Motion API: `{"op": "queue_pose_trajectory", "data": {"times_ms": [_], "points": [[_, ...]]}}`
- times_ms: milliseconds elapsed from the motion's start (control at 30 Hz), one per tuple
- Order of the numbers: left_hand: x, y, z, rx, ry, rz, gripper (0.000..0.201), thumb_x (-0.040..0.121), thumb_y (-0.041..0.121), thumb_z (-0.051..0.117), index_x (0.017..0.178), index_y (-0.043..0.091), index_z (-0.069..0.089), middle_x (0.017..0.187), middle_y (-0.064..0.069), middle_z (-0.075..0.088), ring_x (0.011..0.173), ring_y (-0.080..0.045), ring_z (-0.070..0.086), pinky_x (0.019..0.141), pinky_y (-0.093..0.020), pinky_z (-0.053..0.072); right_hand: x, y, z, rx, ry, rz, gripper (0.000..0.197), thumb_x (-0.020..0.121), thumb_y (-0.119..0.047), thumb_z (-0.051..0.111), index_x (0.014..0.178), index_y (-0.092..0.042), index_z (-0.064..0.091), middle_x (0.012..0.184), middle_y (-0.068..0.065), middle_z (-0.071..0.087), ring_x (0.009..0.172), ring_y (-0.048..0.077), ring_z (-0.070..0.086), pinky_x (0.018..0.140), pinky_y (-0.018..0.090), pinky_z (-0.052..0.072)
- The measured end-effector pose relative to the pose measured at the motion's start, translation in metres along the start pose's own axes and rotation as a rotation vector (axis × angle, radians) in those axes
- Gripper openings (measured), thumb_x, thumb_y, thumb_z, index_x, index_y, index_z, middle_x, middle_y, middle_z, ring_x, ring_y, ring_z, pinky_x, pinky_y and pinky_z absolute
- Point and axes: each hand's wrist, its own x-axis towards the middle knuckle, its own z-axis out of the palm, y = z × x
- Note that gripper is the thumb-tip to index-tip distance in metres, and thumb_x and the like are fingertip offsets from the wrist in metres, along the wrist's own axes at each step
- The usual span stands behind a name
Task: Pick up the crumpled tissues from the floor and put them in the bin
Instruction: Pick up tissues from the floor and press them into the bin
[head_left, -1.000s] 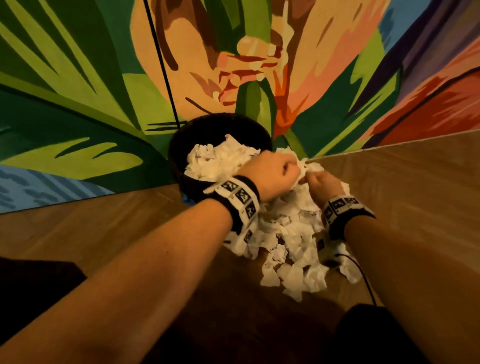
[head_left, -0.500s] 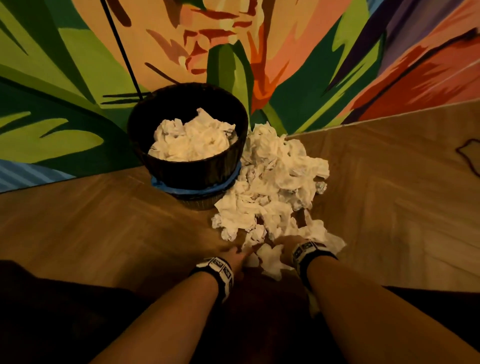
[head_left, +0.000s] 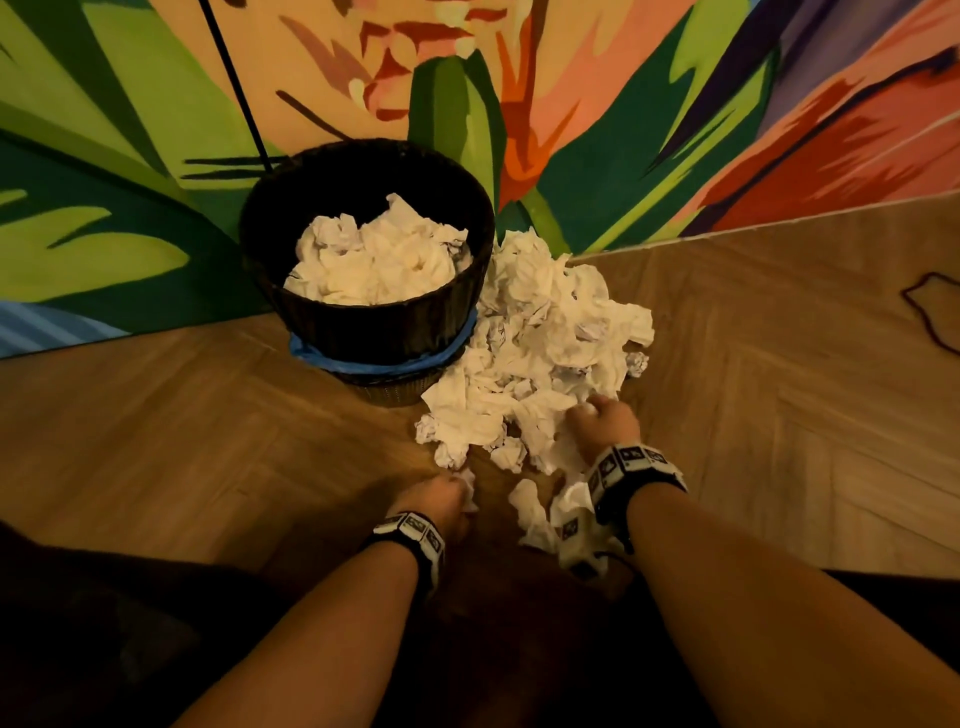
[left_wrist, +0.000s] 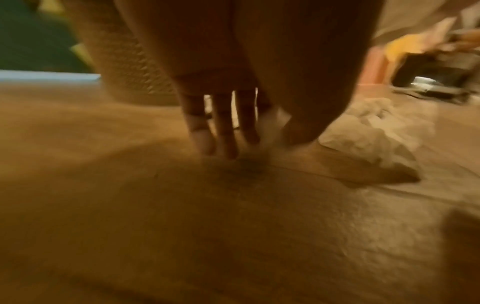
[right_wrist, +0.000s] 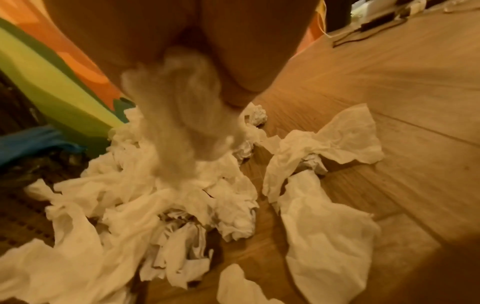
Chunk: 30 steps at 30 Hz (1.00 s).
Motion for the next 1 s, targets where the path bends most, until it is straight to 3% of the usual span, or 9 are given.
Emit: {"op": "queue_pose_trajectory", "data": {"times_ms": [100,167,267,400,500,633,800,933,1000], "points": [[-0.002,-0.007,-0.002,-0.160,0.110,-0.038,0.029,0.093,0.028,0.054,0.121,0.021,0.055,0.132,-0.007,0.052,0.112,-0.025,0.057,0.095,-0.038,0.050,-0.003,-0.002,0.007,0.029,0.008,-0.004,0.035,0.090,-0.020,0.050,0.124,-0.018,0.057,0.107,0.011,0.067,0.084,0.026,0.066,0.074,0.036,0.059],[-0.001,-0.010,-0.005,-0.311,0.230,-0.056,0.005,0.095,0.022,0.050,0.095,0.025,0.054,0.104,-0.006,0.062,0.088,-0.019,0.061,0.083,-0.037,0.055,-0.005,0.001,0.014,-0.072,-0.063,-0.007,0.021,0.090,-0.020,0.050,0.110,-0.020,0.055,0.101,0.012,0.063,0.085,0.028,0.063,0.079,0.041,0.057],[-0.001,-0.013,-0.009,-0.466,0.422,-0.091,0.018,0.094,0.016,0.046,0.079,0.025,0.041,0.077,-0.004,0.060,0.067,-0.020,0.060,0.064,-0.039,0.057,-0.010,0.012,0.026,-0.346,-0.266,-0.043,0.014,0.091,-0.027,0.053,0.105,-0.024,0.056,0.094,0.006,0.065,0.078,0.022,0.063,0.072,0.034,0.056],[-0.005,-0.005,-0.021,-0.492,0.502,-0.080,0.010,0.091,0.030,0.042,0.097,0.038,0.040,0.069,-0.002,0.058,0.062,-0.022,0.057,0.053,-0.035,0.048,-0.018,0.032,0.037,-0.628,-0.452,-0.086,0.033,0.087,-0.041,0.058,0.118,-0.034,0.051,0.104,0.000,0.061,0.094,0.024,0.063,0.081,0.038,0.056],[-0.001,-0.001,-0.028,-0.372,0.557,-0.054,0.048,0.093,0.035,0.044,0.133,0.050,0.022,0.066,0.003,0.056,0.059,-0.017,0.055,0.056,-0.033,0.047,-0.025,0.043,0.046,-0.709,-0.533,-0.089,0.052,0.082,-0.049,0.062,0.129,-0.045,0.040,0.116,-0.001,0.054,0.106,0.025,0.056,0.081,0.037,0.050],[0.010,-0.002,-0.034,-0.275,0.569,-0.087,0.071,0.096,0.037,0.046,0.145,0.054,-0.003,0.069,0.001,0.057,0.059,-0.016,0.055,0.055,-0.031,0.042,-0.029,0.050,0.058,-0.733,-0.560,-0.131,0.056,0.085,-0.041,0.064,0.134,-0.042,0.037,0.125,0.004,0.058,0.110,0.027,0.057,0.088,0.038,0.050],[0.019,-0.011,-0.038,-0.255,0.505,-0.132,0.028,0.097,0.039,0.045,0.124,0.037,0.052,0.096,-0.003,0.067,0.086,-0.025,0.063,0.072,-0.037,0.054,-0.025,0.050,0.063,-0.668,-0.558,-0.085,0.045,0.090,-0.034,0.064,0.132,-0.034,0.049,0.128,0.003,0.057,0.112,0.025,0.057,0.089,0.035,0.051],[0.021,-0.011,-0.036,-0.393,0.553,-0.112,0.031,0.100,0.039,0.038,0.108,0.016,0.056,0.121,-0.015,0.058,0.109,-0.031,0.057,0.090,-0.041,0.050,-0.021,0.050,0.061,-0.628,-0.410,-0.099,0.037,0.093,-0.035,0.055,0.127,-0.020,0.060,0.131,0.007,0.059,0.118,0.027,0.055,0.096,0.034,0.044],[0.019,-0.010,-0.037,-0.481,0.578,-0.104,0.030,0.098,0.045,0.043,0.099,0.016,0.053,0.123,-0.017,0.055,0.114,-0.031,0.054,0.090,-0.038,0.047,-0.018,0.047,0.057,-0.557,-0.359,-0.053,0.042,0.093,-0.042,0.050,0.129,-0.020,0.059,0.131,0.006,0.059,0.111,0.025,0.058,0.088,0.032,0.045]]}}
